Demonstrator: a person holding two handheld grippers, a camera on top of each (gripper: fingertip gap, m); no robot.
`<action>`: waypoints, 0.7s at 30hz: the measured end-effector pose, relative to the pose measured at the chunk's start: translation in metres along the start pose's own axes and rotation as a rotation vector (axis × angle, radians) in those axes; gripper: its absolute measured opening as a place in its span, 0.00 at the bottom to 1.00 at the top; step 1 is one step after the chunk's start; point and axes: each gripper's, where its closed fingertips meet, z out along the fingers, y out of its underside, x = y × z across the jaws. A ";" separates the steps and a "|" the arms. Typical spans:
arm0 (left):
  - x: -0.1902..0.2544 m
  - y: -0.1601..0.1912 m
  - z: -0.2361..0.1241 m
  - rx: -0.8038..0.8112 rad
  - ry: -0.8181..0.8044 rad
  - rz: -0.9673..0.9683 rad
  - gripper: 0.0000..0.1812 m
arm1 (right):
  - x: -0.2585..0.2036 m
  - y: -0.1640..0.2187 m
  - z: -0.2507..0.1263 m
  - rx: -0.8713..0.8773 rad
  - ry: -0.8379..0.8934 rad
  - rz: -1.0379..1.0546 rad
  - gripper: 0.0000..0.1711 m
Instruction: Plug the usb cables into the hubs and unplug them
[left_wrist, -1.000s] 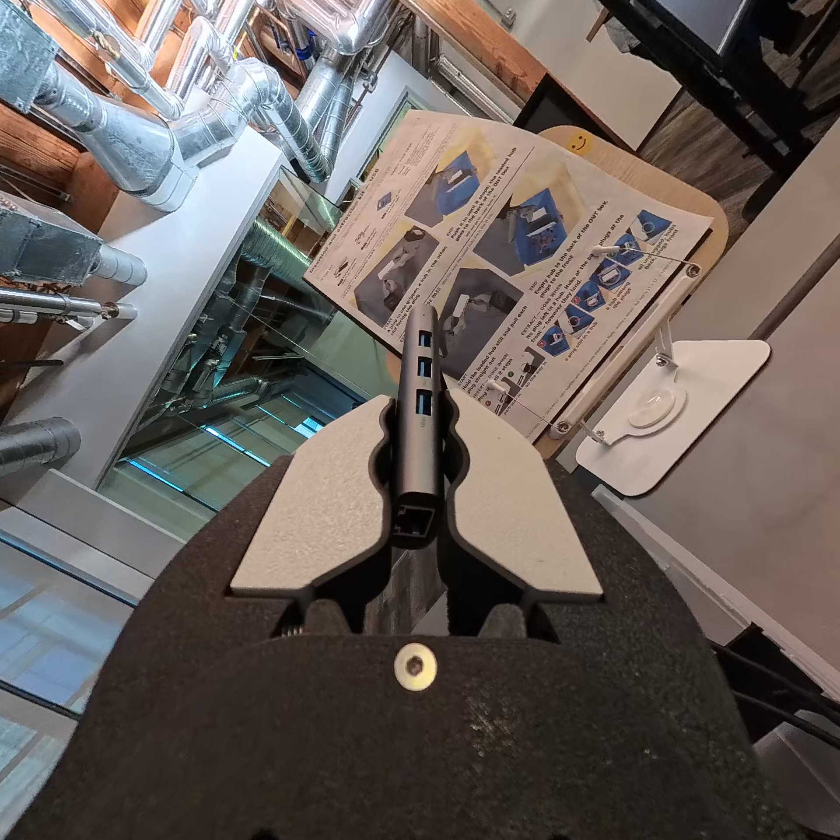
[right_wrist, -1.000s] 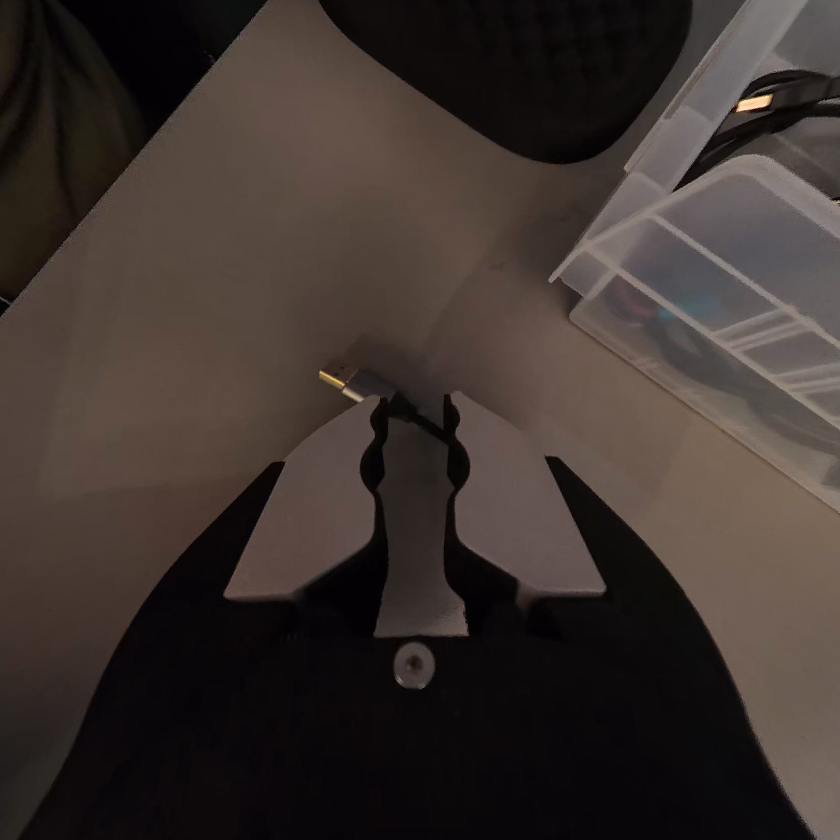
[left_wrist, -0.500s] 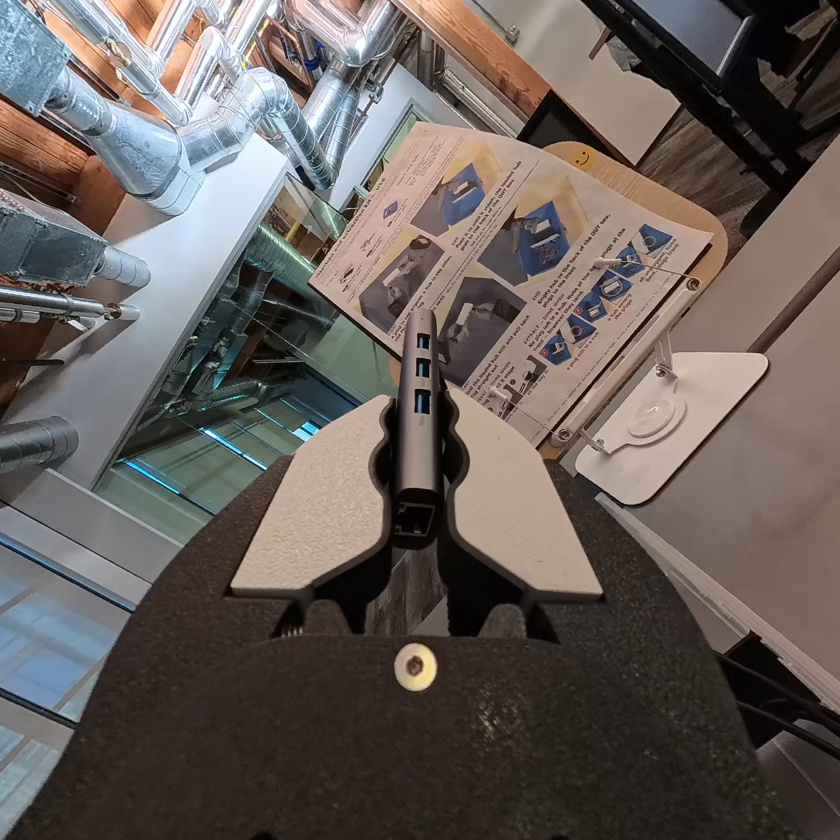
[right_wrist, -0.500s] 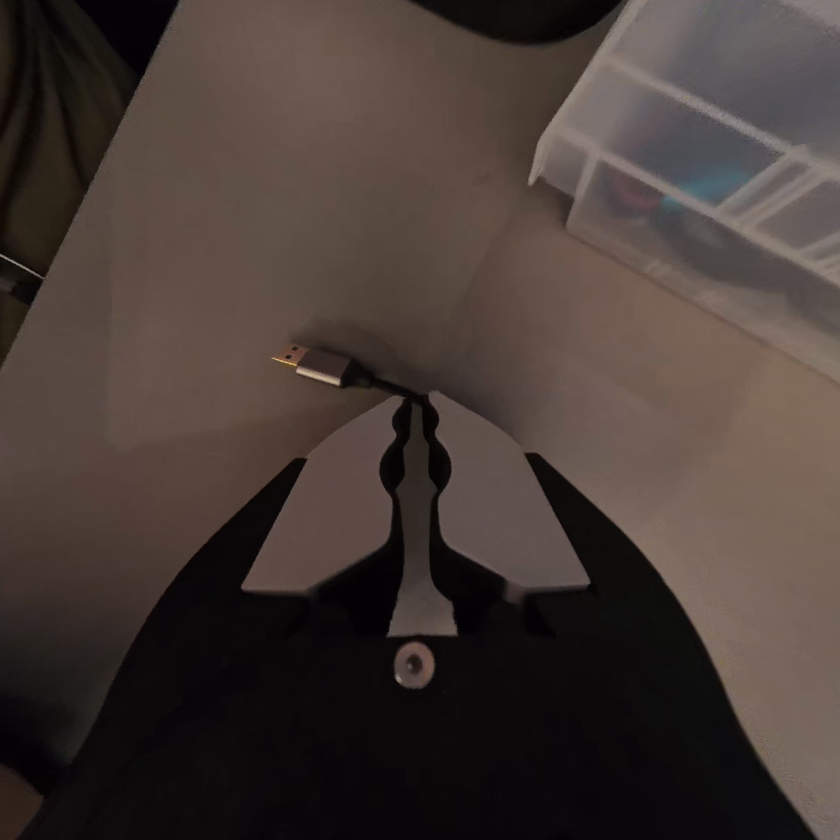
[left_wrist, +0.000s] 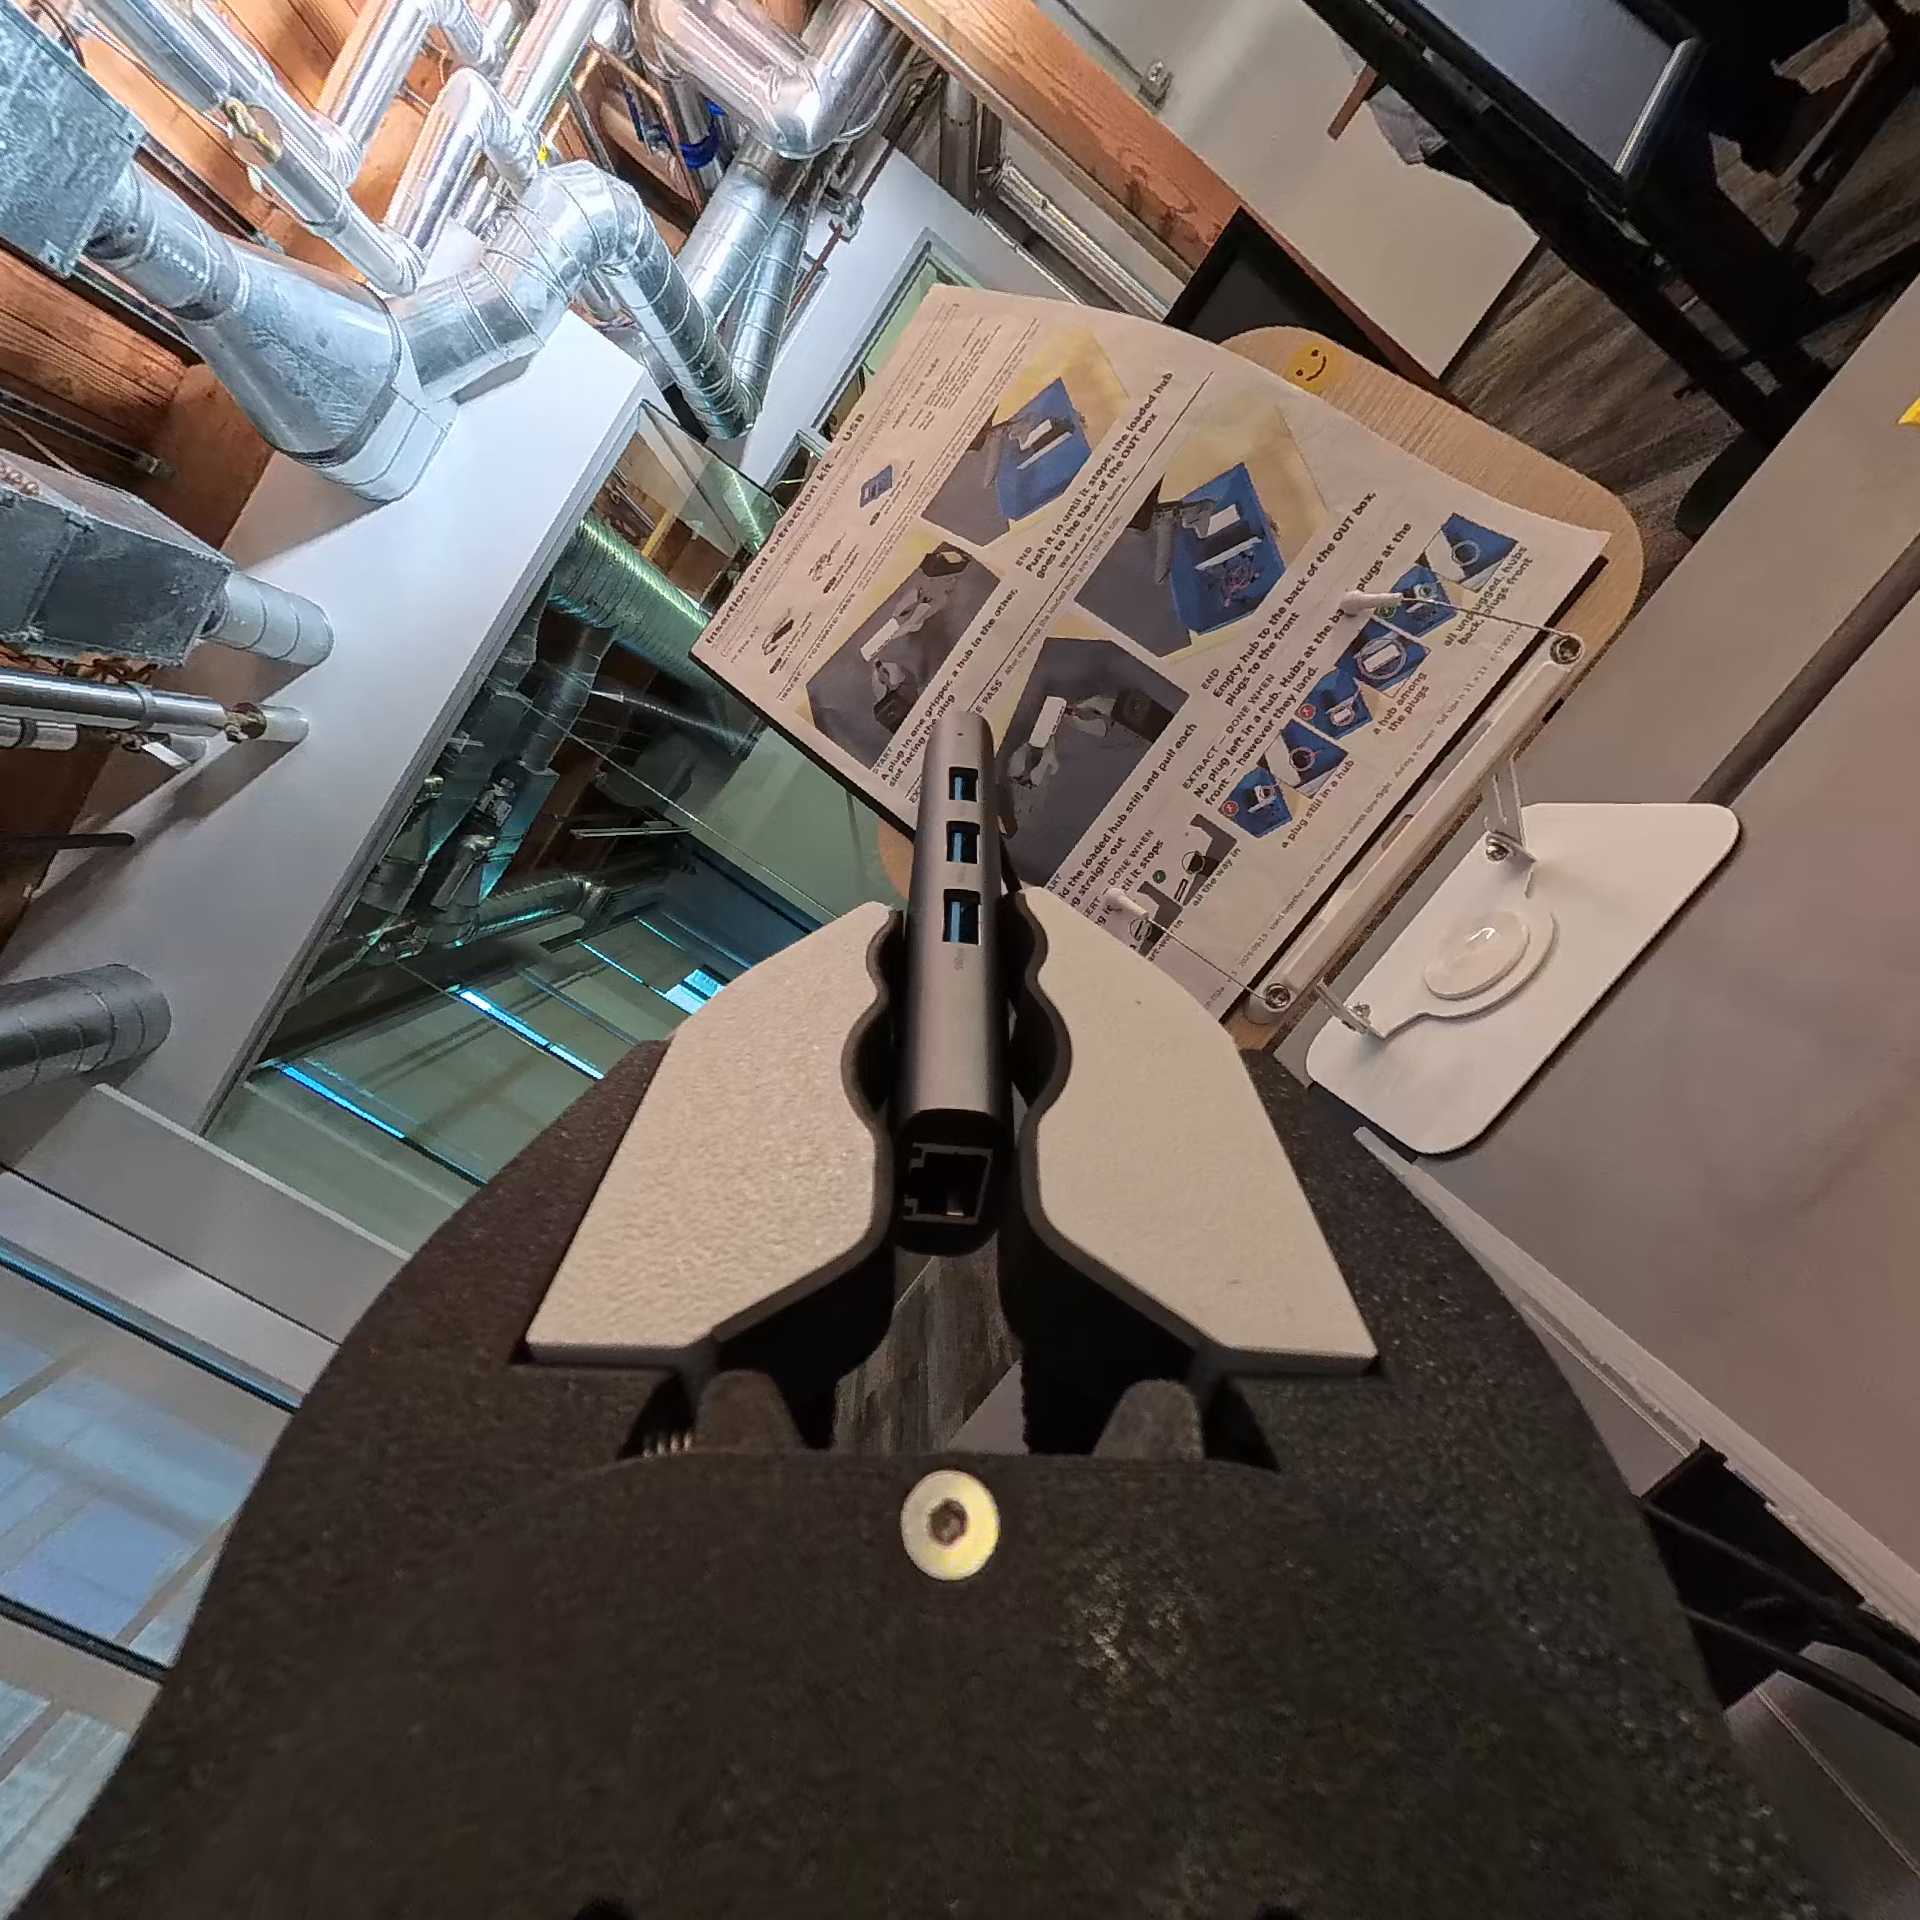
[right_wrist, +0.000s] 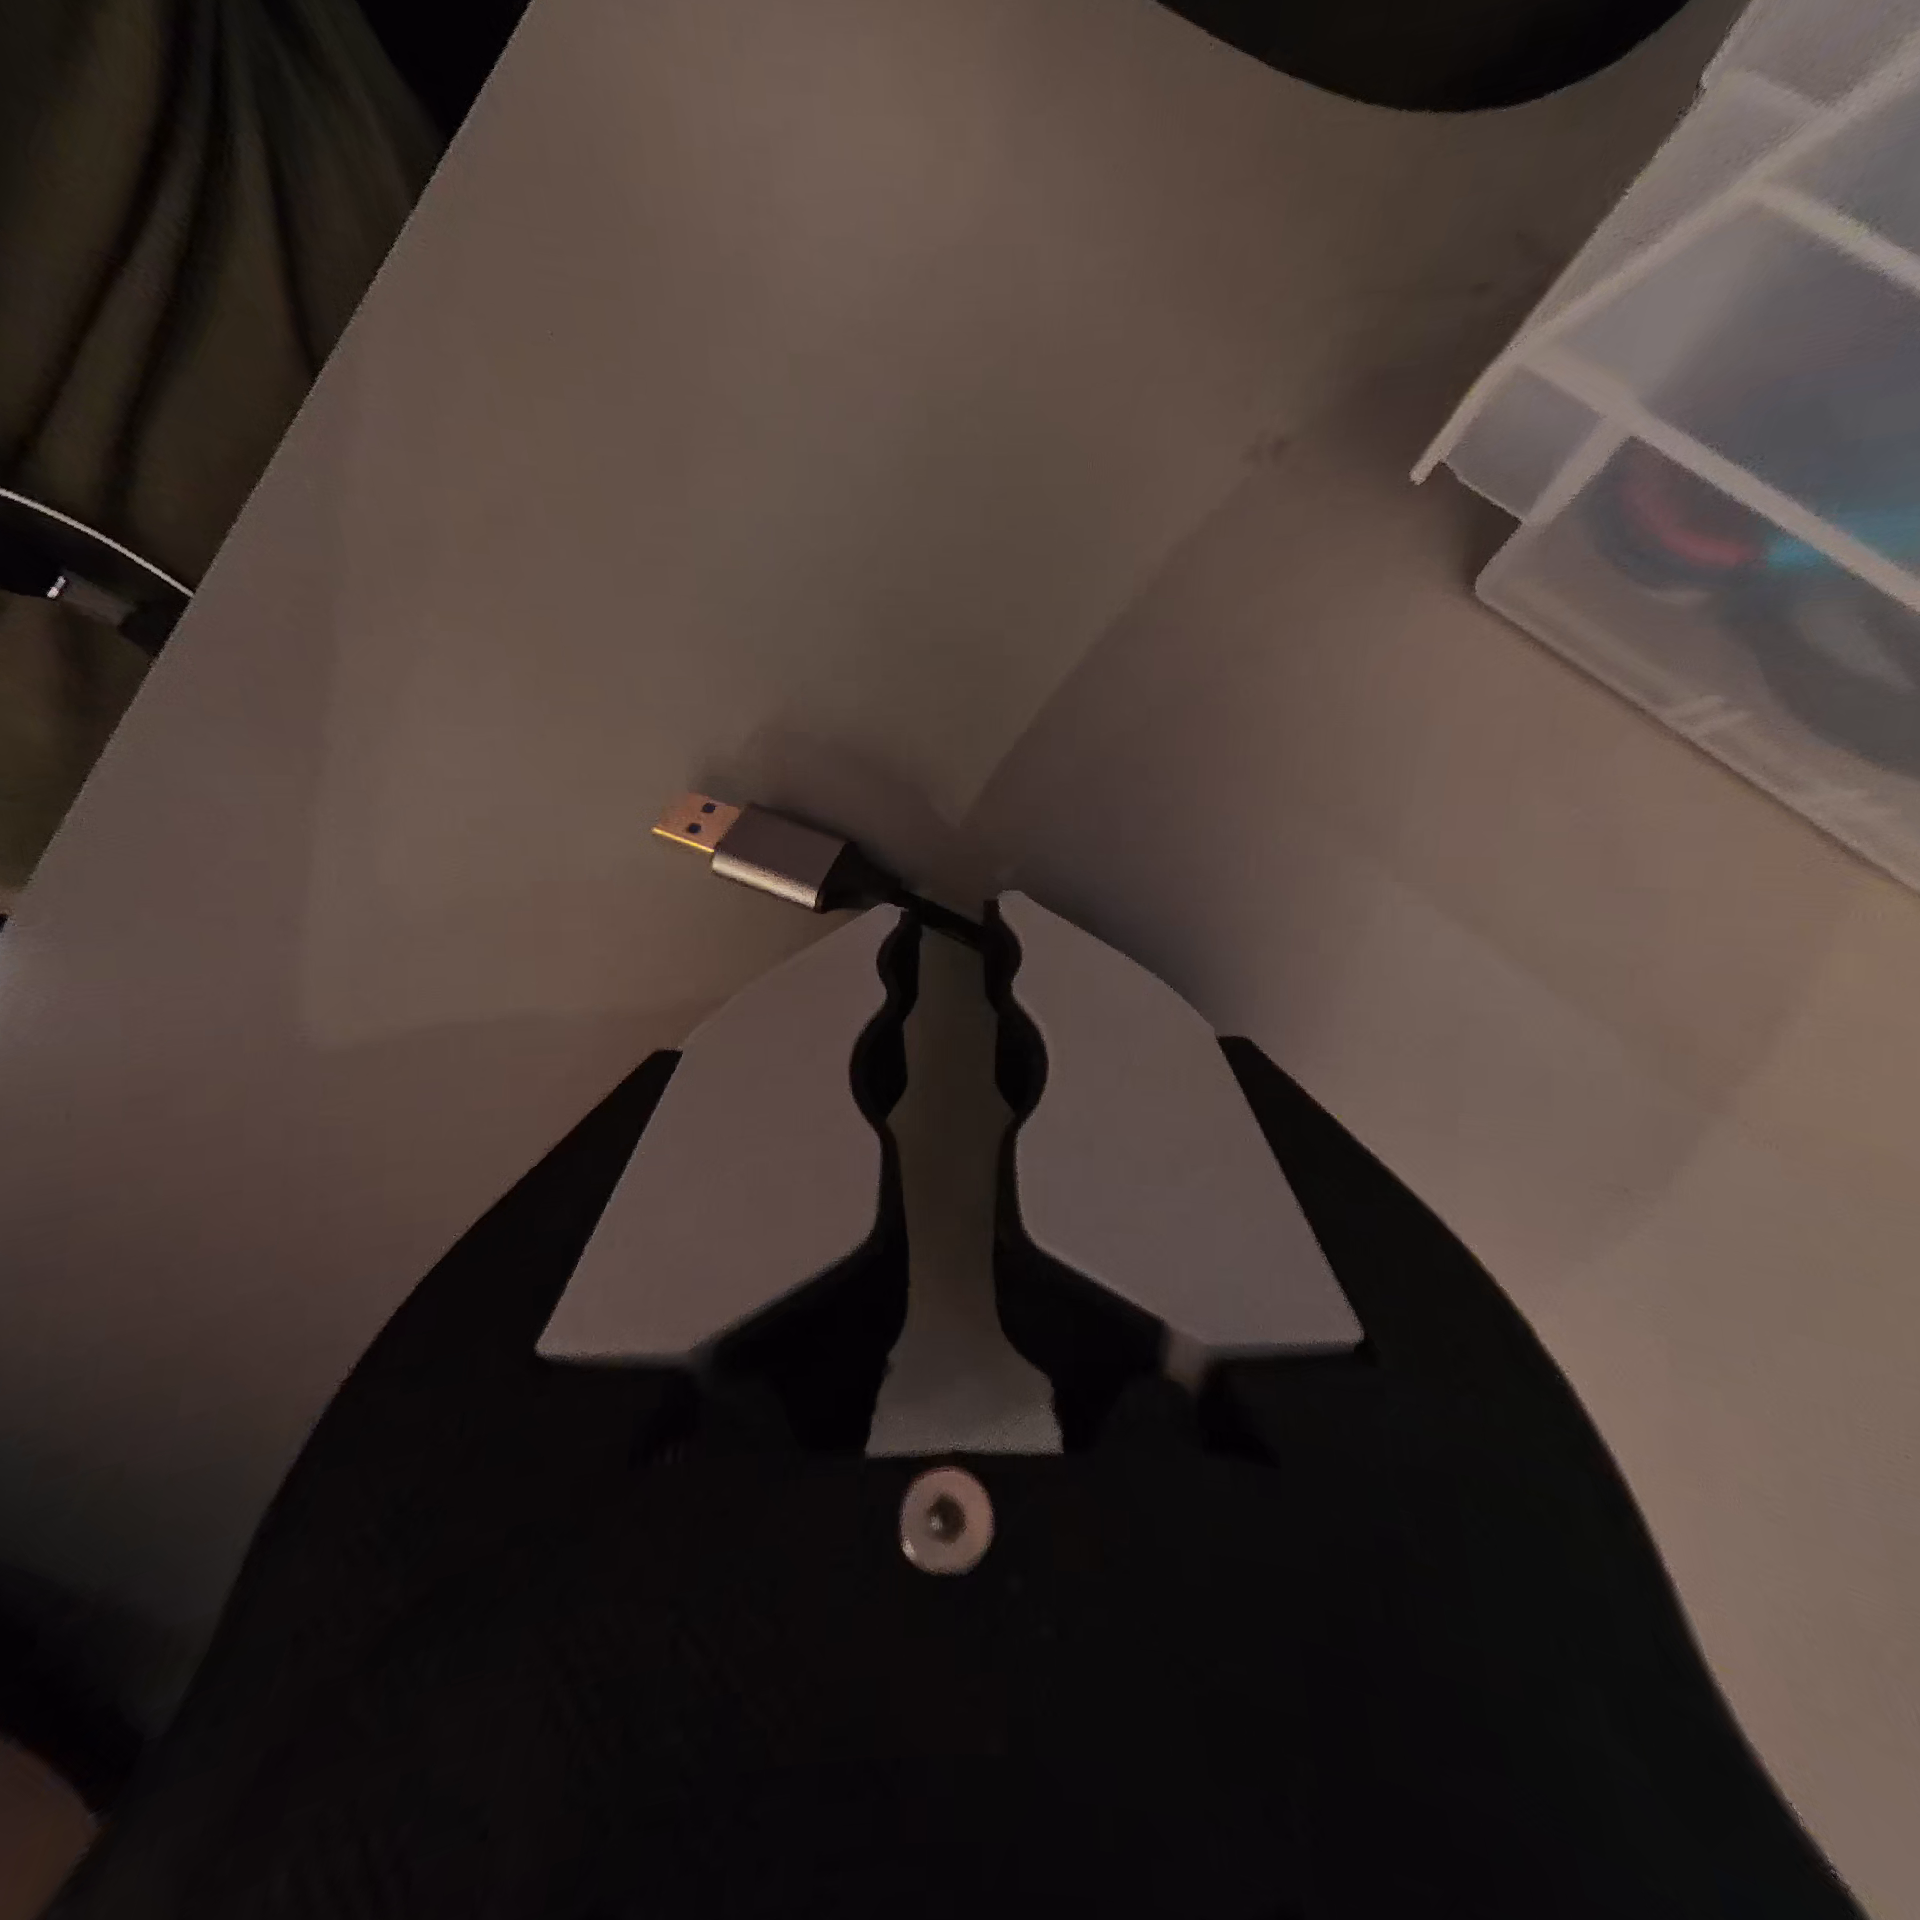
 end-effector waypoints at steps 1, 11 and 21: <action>0.000 0.000 0.000 0.001 -0.001 -0.001 0.09 | -0.001 -0.001 0.000 -0.002 0.007 -0.016 0.08; 0.001 -0.005 0.000 0.017 0.000 -0.018 0.09 | -0.001 0.001 0.005 -0.054 0.028 -0.100 0.12; 0.006 -0.002 0.002 -0.006 0.006 0.015 0.09 | 0.019 0.011 -0.005 -0.192 0.191 0.098 0.07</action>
